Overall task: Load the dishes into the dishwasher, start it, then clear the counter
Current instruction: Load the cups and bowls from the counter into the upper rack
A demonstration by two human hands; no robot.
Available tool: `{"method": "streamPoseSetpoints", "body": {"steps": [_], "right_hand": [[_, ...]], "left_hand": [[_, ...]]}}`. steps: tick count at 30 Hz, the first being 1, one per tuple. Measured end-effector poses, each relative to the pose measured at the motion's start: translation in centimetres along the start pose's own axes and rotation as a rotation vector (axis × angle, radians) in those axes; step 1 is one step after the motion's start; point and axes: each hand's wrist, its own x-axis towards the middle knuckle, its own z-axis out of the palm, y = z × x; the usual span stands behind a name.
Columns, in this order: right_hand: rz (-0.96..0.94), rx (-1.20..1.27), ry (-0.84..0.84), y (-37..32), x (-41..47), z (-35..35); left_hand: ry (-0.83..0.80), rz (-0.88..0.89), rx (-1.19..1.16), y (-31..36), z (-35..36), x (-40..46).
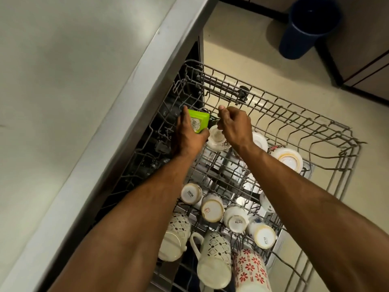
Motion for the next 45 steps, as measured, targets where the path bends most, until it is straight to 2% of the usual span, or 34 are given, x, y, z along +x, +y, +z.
{"method": "streamPoseSetpoints", "body": {"steps": [3, 11, 18, 27, 32, 38, 45], "right_hand": [[-0.07, -0.091, 0.038, 1.3, -0.3, -0.6], [-0.218, -0.32, -0.01, 4.7, -1.0, -2.3], [-0.318, -0.562, -0.093, 6.3, -1.4, -2.7], [-0.33, -0.64, -0.098, 6.7, -3.0, -3.5], [-0.269, -0.66, -0.064, 6.8, -4.7, -5.0], [-0.269, -0.791, -0.127, 7.8, -8.1, -6.8], [-0.24, -0.832, -0.216, 6.5, -14.3, -9.2]], "left_hand": [[-0.01, -0.032, 0.005, -0.6, 0.0, 1.5], [-0.145, 0.006, 0.109, -1.4, 0.7, 3.3], [-0.163, 0.008, 0.144, -2.0, 1.5, 3.5], [-0.113, 0.059, 0.175, -2.2, 1.6, 2.4], [0.0, 0.114, 0.144, -2.4, 1.3, 0.0], [-0.024, 0.169, 0.178, -2.9, 0.0, -5.2], [-0.091, 0.223, 0.203, -1.9, -2.0, -13.9]]}}
